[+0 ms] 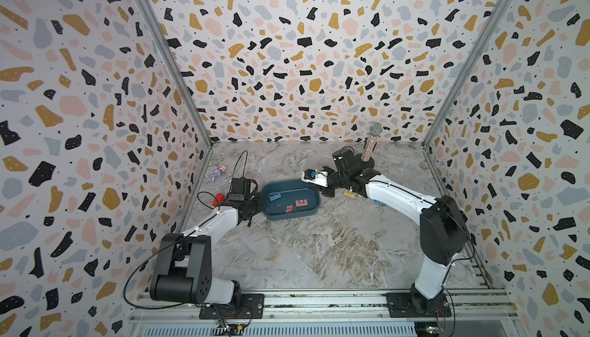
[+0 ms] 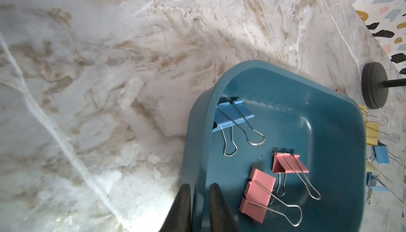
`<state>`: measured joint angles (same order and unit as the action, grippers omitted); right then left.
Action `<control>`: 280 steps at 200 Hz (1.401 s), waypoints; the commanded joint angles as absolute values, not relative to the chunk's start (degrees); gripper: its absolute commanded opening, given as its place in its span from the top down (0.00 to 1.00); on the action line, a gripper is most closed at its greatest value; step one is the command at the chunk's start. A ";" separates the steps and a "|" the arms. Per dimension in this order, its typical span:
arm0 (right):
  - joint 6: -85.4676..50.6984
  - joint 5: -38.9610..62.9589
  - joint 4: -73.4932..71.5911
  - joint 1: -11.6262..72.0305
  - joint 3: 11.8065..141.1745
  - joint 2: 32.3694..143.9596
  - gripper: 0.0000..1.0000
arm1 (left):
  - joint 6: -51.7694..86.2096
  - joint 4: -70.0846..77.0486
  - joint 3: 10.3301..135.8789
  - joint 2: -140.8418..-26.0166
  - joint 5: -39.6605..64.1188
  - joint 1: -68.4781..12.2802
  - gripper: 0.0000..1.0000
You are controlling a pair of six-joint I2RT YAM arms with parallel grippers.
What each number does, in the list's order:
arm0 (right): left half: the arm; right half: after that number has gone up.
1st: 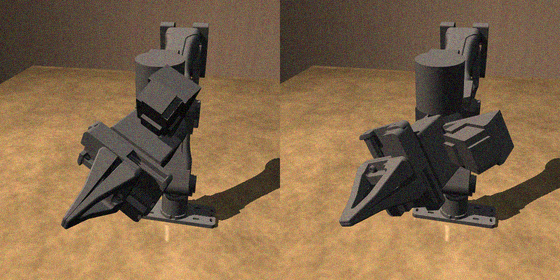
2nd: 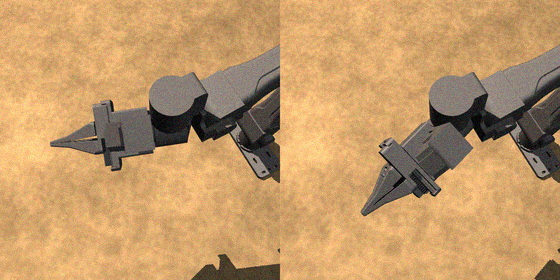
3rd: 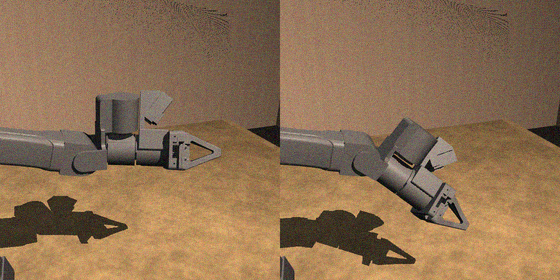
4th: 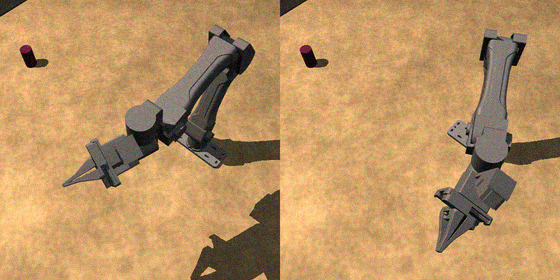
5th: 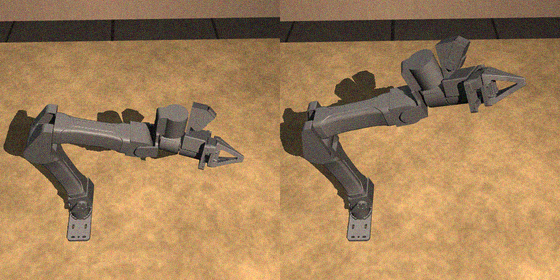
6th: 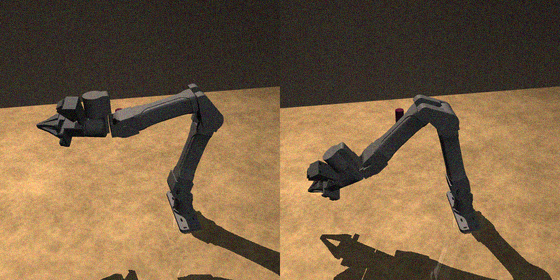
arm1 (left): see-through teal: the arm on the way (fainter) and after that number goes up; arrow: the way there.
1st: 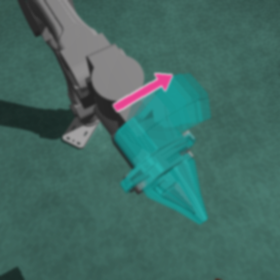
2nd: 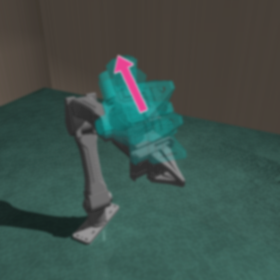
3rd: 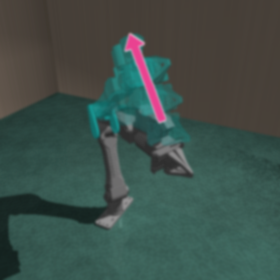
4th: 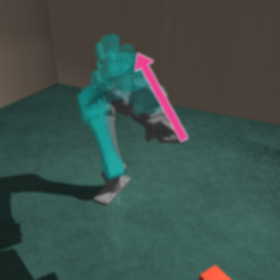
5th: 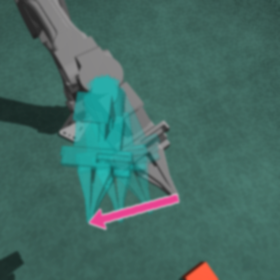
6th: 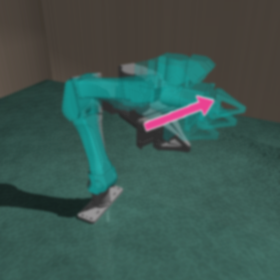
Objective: Take out the binder clips from the storage box
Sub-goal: Pick up the binder clip from the storage box.
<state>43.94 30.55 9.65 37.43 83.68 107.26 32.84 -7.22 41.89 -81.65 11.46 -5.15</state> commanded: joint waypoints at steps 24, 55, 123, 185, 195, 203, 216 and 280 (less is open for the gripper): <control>45.94 32.62 10.85 40.07 94.34 117.22 0.76 | 33.39 -5.80 41.22 -80.49 11.54 -5.01 0.80; 46.97 32.09 11.34 41.80 99.06 122.07 0.74 | 33.40 -5.80 41.13 -80.32 11.47 -5.01 0.80; 50.56 28.86 11.43 45.09 105.08 129.56 0.71 | 33.31 -6.00 41.13 -80.08 11.25 -5.01 0.80; 50.95 27.58 11.59 46.66 109.88 133.73 0.71 | 33.05 -6.42 41.40 -79.82 11.16 -5.01 0.80; 51.23 27.27 12.08 46.84 110.69 134.31 0.71 | 33.05 -6.42 41.32 -79.85 11.16 -5.01 0.80; 51.32 26.85 12.13 46.98 111.08 134.63 0.72 | 33.05 -6.42 41.40 -79.76 11.24 -5.01 0.80; 51.59 26.31 11.75 47.10 111.09 134.91 0.71 | 33.05 -6.47 41.38 -79.79 11.25 -5.01 0.80; 52.29 25.29 11.62 47.53 112.29 136.71 0.72 | 33.16 -6.42 41.32 -79.50 11.43 -5.01 0.80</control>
